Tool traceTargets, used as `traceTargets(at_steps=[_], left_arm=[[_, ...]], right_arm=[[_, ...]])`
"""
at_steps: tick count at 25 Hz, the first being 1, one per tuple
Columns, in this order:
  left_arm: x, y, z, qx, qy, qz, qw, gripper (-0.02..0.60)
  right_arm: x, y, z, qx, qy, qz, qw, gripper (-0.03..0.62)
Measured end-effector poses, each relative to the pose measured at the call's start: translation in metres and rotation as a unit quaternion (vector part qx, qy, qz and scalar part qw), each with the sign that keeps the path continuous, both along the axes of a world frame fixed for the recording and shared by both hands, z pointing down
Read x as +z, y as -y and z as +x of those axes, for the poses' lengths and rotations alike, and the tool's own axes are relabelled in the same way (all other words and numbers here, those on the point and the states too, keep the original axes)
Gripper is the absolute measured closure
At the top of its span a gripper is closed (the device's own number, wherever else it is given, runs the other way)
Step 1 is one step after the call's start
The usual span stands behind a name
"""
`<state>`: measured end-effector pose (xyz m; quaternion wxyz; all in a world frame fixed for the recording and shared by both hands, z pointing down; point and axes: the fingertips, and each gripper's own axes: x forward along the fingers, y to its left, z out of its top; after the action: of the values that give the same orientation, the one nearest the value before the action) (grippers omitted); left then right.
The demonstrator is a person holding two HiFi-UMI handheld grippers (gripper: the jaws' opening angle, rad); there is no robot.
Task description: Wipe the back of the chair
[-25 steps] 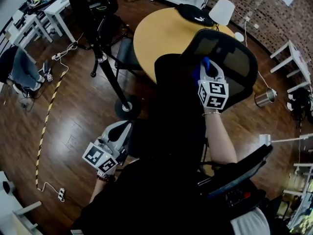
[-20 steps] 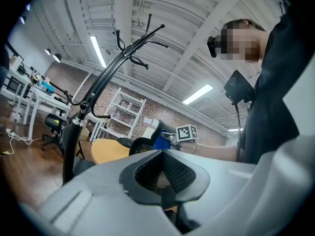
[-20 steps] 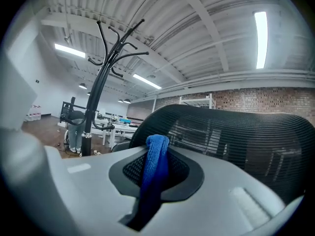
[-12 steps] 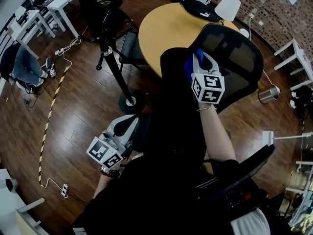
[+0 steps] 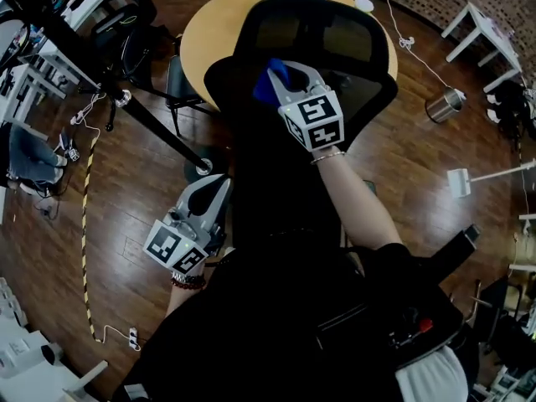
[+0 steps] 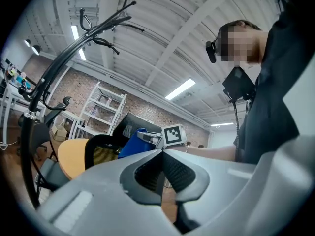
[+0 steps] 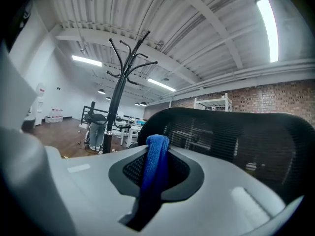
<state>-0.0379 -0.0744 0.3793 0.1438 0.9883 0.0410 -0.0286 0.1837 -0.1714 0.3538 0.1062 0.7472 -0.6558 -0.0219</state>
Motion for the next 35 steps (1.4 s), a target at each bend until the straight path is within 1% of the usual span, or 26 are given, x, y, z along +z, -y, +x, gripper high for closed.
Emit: traceTargets(at_steps=[3,8,10,16,21,24,28,35], left_arm=[[0.007,-0.015,0.018,0.015,0.014,-0.002,0.9998,0.575],[0.004,-0.047,0.049,0.02,0.019,0.007,0.9996,0.575],[0.006,-0.056,0.059,0.026,0.028,0.01,0.9992,0.575],[0.01,-0.066,0.077,0.026,0.041,0.011,0.9988,0.575],[0.007,-0.07,0.084,0.025,0.041,0.016,0.9987,0.575],[0.009,-0.067,0.082,0.023,0.044,0.015,0.9986,0.575],[0.011,-0.062,0.072,0.015,0.045,0.012,0.9988,0.575],[0.013,-0.033,0.048,-0.01,0.04,-0.003,0.9992,0.574]], right_arm=[[0.021,-0.04,0.029,0.025,0.008,-0.018,0.999,0.554],[0.054,-0.103,0.104,0.106,0.03,-0.049,0.993,0.554],[0.062,-0.119,0.123,0.128,0.033,-0.057,0.99,0.554],[0.058,-0.139,0.16,0.161,0.046,-0.039,0.985,0.554],[0.058,-0.137,0.162,0.166,0.032,-0.043,0.985,0.554],[0.06,-0.129,0.162,0.168,0.036,-0.043,0.984,0.554],[0.06,-0.119,0.159,0.169,0.038,-0.048,0.984,0.554],[0.062,-0.088,0.149,0.174,0.032,-0.059,0.982,0.554]])
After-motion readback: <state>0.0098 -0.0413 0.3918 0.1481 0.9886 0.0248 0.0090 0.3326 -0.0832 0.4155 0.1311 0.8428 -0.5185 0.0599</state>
